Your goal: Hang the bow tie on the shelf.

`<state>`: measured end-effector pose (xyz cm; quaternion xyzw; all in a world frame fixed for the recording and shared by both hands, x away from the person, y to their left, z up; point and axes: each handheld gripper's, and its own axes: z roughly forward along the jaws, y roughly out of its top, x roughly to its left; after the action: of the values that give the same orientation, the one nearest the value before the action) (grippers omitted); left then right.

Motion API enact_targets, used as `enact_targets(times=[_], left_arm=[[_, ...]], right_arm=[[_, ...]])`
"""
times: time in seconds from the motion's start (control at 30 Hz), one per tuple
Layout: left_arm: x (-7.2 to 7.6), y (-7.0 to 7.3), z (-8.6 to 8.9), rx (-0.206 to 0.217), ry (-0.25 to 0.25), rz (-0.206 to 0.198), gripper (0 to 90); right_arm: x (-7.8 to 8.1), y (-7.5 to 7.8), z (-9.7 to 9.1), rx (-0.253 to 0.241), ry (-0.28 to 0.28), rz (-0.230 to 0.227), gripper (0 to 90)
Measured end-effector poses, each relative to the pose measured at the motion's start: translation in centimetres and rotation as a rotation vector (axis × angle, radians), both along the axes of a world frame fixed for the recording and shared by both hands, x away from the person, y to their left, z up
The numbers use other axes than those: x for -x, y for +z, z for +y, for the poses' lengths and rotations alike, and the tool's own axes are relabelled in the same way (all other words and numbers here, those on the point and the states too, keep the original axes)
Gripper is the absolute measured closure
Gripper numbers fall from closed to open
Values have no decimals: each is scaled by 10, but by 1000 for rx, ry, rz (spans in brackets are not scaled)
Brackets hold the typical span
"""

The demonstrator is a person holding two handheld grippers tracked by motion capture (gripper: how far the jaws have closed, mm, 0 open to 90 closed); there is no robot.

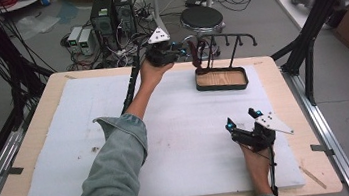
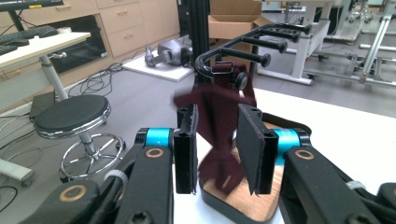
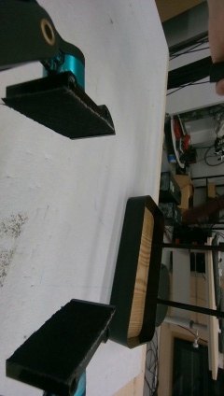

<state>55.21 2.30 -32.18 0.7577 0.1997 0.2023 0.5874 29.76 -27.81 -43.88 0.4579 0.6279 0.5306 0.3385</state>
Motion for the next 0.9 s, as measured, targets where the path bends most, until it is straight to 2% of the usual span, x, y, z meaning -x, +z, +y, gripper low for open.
enact_targets(times=[0.13, 0.27, 0.37, 0.43, 0.5, 0.53, 0.6, 0.7, 0.8, 0.9], left_arm=[[7, 9, 13, 18, -15, -5, 655], [13, 20, 29, 7, -28, 17, 624], [19, 29, 40, 4, -27, 13, 612], [25, 37, 51, 5, -26, 19, 594], [31, 44, 62, 26, -28, 32, 589], [38, 51, 73, 14, -29, 42, 580], [42, 54, 79, 13, -30, 47, 567], [56, 63, 99, 14, -7, 35, 549], [67, 68, 118, 22, -6, 32, 534], [79, 73, 141, 10, 8, 38, 507]], right_arm=[[0, 0, 0, -3, -2, 1, 113], [0, 0, -1, -10, -8, 3, 113], [0, 0, -2, -19, -11, 10, 113], [0, 0, -1, -16, -12, 9, 113], [0, 0, -1, -15, -12, 8, 113], [0, 0, -2, -17, -11, 10, 113], [0, 0, -2, -16, -12, 11, 113], [0, 0, -2, -17, -13, 10, 113], [-1, -1, -2, -17, -16, 11, 113], [-1, -1, -2, -12, -16, 10, 113]])
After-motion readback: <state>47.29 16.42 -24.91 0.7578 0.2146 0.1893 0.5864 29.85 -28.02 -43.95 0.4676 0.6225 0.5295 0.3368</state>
